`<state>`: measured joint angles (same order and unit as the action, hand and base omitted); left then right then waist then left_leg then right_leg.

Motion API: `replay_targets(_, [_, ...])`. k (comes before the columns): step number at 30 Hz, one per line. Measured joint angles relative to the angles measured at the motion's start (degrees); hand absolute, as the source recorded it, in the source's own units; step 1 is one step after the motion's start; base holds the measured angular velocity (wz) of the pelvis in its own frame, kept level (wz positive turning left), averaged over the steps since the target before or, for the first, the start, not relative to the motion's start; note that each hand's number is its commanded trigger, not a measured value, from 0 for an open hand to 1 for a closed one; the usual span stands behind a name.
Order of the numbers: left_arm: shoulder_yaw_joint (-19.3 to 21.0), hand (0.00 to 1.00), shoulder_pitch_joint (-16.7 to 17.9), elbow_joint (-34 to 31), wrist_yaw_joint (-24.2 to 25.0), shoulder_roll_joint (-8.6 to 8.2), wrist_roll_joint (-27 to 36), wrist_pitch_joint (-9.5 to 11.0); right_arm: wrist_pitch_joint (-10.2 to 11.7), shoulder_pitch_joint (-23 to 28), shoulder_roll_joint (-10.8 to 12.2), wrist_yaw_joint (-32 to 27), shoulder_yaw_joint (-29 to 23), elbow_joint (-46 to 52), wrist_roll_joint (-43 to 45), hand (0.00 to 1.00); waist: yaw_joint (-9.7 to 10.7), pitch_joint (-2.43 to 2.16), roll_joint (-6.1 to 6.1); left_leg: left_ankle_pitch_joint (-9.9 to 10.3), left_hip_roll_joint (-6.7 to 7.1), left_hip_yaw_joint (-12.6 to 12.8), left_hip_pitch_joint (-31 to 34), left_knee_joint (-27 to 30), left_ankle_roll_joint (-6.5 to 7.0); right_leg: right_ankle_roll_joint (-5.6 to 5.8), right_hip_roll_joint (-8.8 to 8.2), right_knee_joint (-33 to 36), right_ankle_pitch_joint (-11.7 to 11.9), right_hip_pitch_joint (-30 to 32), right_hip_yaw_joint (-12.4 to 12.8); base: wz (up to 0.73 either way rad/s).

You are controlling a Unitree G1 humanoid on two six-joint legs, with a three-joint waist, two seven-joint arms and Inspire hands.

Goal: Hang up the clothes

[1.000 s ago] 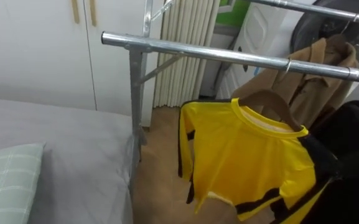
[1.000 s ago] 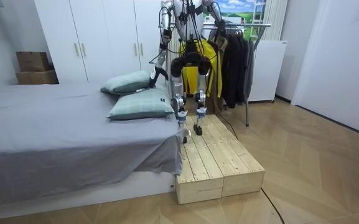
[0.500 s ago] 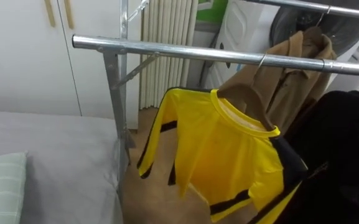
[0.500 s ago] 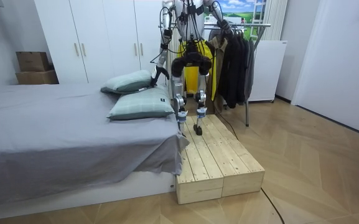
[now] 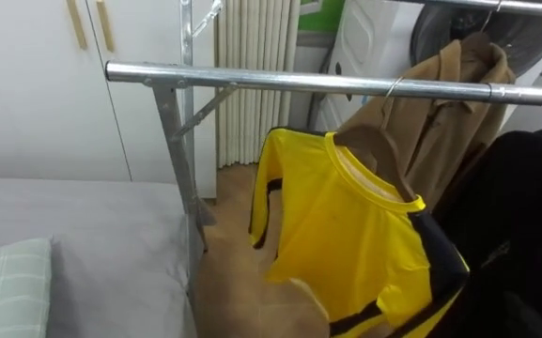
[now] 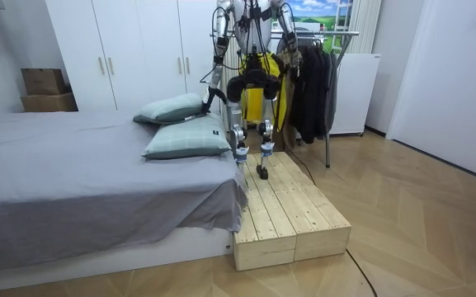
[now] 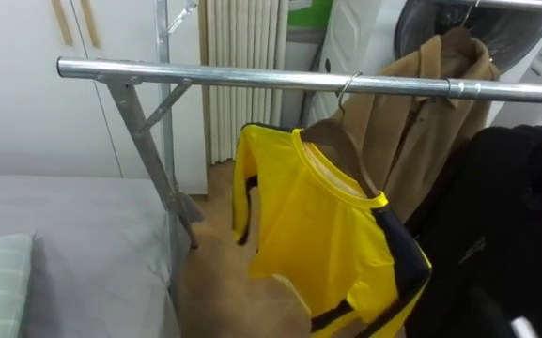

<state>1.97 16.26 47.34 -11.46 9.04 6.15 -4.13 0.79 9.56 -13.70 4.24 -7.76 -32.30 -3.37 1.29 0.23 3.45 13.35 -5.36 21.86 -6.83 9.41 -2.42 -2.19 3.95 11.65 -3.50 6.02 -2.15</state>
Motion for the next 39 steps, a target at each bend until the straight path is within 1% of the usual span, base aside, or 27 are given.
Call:
replay_targets(1, [0.0, 0.0, 0.0, 0.4, 0.3, -0.33, 0.0, 0.1, 0.3, 0.0, 0.5, 0.4, 0.6, -1.9, -1.4, 0.0, 0.0, -0.05, -0.13, 0.0, 0.01, -0.1, -0.1, 0.0, -0.01, -0.02, 0.0, 0.0, 0.0, 0.0, 0.0, 0.07])
replay_targets(2, [0.0, 0.0, 0.0, 1.3, 0.9, -0.91, 0.0, 0.8, 0.5, 0.0, 1.6, 1.0, 1.7, -5.3, -3.1, 0.0, -0.2, -0.04, -0.33, 0.1, 0.06, -0.1, -0.1, 0.0, -0.01, -0.07, -0.04, 0.0, -0.2, 0.1, 0.0, 0.0])
replay_targets(3, [0.1, 0.0, -0.3, 2.9, 1.0, -1.26, 0.0, 2.0, 0.8, -0.1, 3.0, 1.5, 2.1, -8.5, -4.5, 0.0, -0.2, -0.01, -0.53, 0.1, 0.09, -0.1, -0.1, 0.0, 0.0, -0.1, -0.06, 0.0, -0.2, 0.0, 0.0, 0.0])
replay_targets(4, [0.1, 0.0, -0.8, 4.7, 1.4, -1.28, 0.1, 3.3, 1.7, -0.2, 4.2, 1.9, 2.2, -11.9, -6.0, 0.0, -0.1, -0.01, -0.73, 0.1, 0.07, -0.2, -0.1, 0.0, 0.0, -0.1, -0.07, 0.0, -0.2, 0.0, 0.1, 0.0])
replay_targets(6, [0.0, 0.0, -0.8, 5.9, 2.2, -1.38, 1.0, 4.8, 2.7, 0.0, 5.2, 2.3, 3.0, -15.7, -7.8, 0.0, 0.0, -0.02, -1.13, 0.1, 0.08, -0.1, 0.0, 0.0, -0.01, -0.1, -0.04, 0.1, -0.2, -0.1, 0.2, 0.0])
replay_targets(8, [0.0, 0.0, -0.8, 6.9, 3.2, -1.65, 0.9, 5.9, 3.4, 1.2, 5.7, 2.9, 3.8, -16.6, -8.1, 0.0, 0.0, 0.11, -1.77, 0.1, 0.14, -0.1, 0.2, 0.0, 0.04, -0.11, -0.08, 0.1, -0.2, 0.0, 0.2, 0.0])
replay_targets(9, [0.0, 0.0, -1.1, 8.4, 3.6, -1.81, 1.0, 6.9, 4.0, 1.3, 5.9, 3.4, 4.4, -17.4, -8.1, 0.0, 0.0, 0.19, -2.15, 0.1, 0.18, 0.0, 0.2, -0.1, 0.06, -0.11, -0.08, 0.1, -0.2, 0.0, 0.2, -0.03])
replay_targets(10, [0.0, 0.0, -1.8, 10.1, 3.8, -1.88, 1.0, 7.6, 5.3, 1.1, 6.3, 3.6, 4.8, -19.3, -8.6, 0.0, -0.1, 0.11, -2.43, 0.1, 0.18, 0.1, 0.1, -0.2, 0.05, -0.12, -0.03, 0.1, -0.2, 0.1, 0.3, -0.03])
replay_targets(11, [0.0, 0.0, -2.2, 10.9, 3.8, -1.92, 1.0, 8.0, 5.9, 1.0, 6.6, 3.5, 5.1, -20.3, -9.0, 0.0, -0.1, 0.08, -2.51, 0.1, 0.17, 0.1, 0.1, -0.2, 0.03, -0.12, -0.01, 0.1, -0.2, 0.0, 0.3, 0.0])
replay_targets(12, [0.0, 0.0, -2.8, 12.3, 3.8, -2.09, 1.0, 8.8, 6.9, 0.4, 7.0, 3.9, 5.7, -23.0, -10.0, 0.0, -0.1, 0.11, -2.62, 0.2, 0.17, 0.0, 0.0, -0.2, 0.02, -0.11, 0.01, 0.0, -0.2, 0.1, 0.2, 0.0])
replay_targets(14, [0.0, 0.0, -3.3, 13.8, 3.8, -2.39, 1.0, 9.6, 7.3, -0.2, 7.2, 4.5, 6.2, -25.8, -10.2, 0.0, -0.1, 0.08, -2.8, 0.2, 0.19, -0.1, 0.0, -0.3, 0.02, -0.1, 0.0, 0.0, -0.2, 0.2, 0.2, 0.0])
replay_targets(17, [0.2, 0.0, -3.7, 15.6, 3.8, -2.66, 1.0, 11.1, 7.4, -0.3, 7.4, 4.8, 6.5, -28.1, -10.2, 0.0, -0.1, 0.01, -2.98, 0.2, 0.2, -0.1, 0.0, -0.5, 0.02, -0.1, 0.02, 0.0, -0.2, 0.0, 0.2, 0.0])
replay_targets(20, [0.1, 0.0, -4.1, 16.9, 3.8, -2.67, 1.0, 11.9, 7.9, -0.6, 7.4, 4.7, 6.5, -30.2, -10.4, 0.0, -0.1, -0.02, -3.09, 0.1, 0.2, -0.3, -0.2, -0.5, 0.02, -0.1, -0.05, 0.0, -0.2, 0.0, -0.1, 0.01])
replay_targets(24, [0.1, 0.0, -4.4, 17.5, 4.4, -2.67, 1.1, 11.9, 7.9, -0.8, 7.5, 4.7, 6.8, -30.9, -11.0, 0.0, -0.1, -0.01, -3.07, 0.1, 0.3, -0.6, -0.4, -0.5, 0.03, -0.06, -0.14, 0.1, -0.3, -0.2, -0.2, 0.0])
replay_targets(29, [0.2, 0.0, -4.4, 17.6, 5.7, -2.68, 1.4, 12.0, 7.9, -2.3, 7.4, 4.6, 8.8, -32.8, -10.8, 0.0, -0.5, 0.03, -3.11, 0.2, 0.25, -0.7, -0.3, -0.4, 0.07, -0.07, -0.22, 0.0, -0.3, -0.3, -0.4, 0.0])
replay_targets(32, [0.1, 0.0, -4.5, 17.6, 5.7, -2.69, 2.3, 12.1, 7.9, -2.8, 7.4, 4.4, 10.8, -32.7, -10.8, 0.0, -0.6, 0.01, -3.15, 0.2, 0.24, -1.7, 0.1, -0.2, 0.07, -0.11, -0.61, 0.0, -0.5, -0.6, -1.8, 0.16])
replay_targets(34, [0.0, 0.0, -4.6, 17.6, 5.7, -2.71, 2.3, 12.4, 7.9, -2.9, 7.4, 4.1, 11.7, -32.7, -10.8, 0.0, -1.0, 0.09, -3.33, 0.2, 0.24, -2.4, 0.2, -0.1, 0.07, -0.11, -0.82, -0.1, -0.7, -0.9, -2.6, 0.19])
replay_targets(36, [0.1, 0.0, -5.0, 17.5, 5.7, -2.97, 2.3, 13.0, 7.9, -3.0, 7.4, 4.1, 12.6, -32.7, -10.8, 0.0, -2.0, 0.17, -3.5, 0.2, 0.27, -3.7, 0.7, 0.1, 0.07, -0.19, -1.09, 0.0, -1.1, -0.9, -3.5, 0.29])
replay_targets(37, [0.1, 0.0, -5.1, 17.5, 5.7, -3.04, 2.2, 13.3, 7.9, -3.2, 7.4, 4.3, 13.2, -32.7, -10.8, 0.0, -2.4, 0.26, -3.75, 0.2, 0.27, -4.4, 1.2, 0.3, 0.07, -0.33, -1.33, 0.0, -1.2, -1.0, -4.5, 0.32])
replay_targets(38, [0.1, 0.0, -5.2, 17.5, 5.7, -3.1, 2.1, 13.3, 7.9, -3.3, 7.4, 4.5, 13.3, -32.7, -10.8, 0.0, -2.7, 0.27, -3.79, 0.2, 0.27, -4.8, 1.3, 0.3, 0.08, -0.42, -1.42, 0.0, -1.3, -1.0, -4.9, 0.35])
replay_targets(39, [0.1, 0.0, -5.3, 17.5, 5.8, -3.22, 1.9, 13.4, 7.9, -3.3, 7.4, 4.7, 13.3, -32.7, -10.8, 0.0, -3.2, 0.24, -3.92, 0.2, 0.31, -5.7, 1.7, 0.5, 0.08, -0.66, -1.77, 0.0, -1.6, -1.0, -5.9, 0.34])
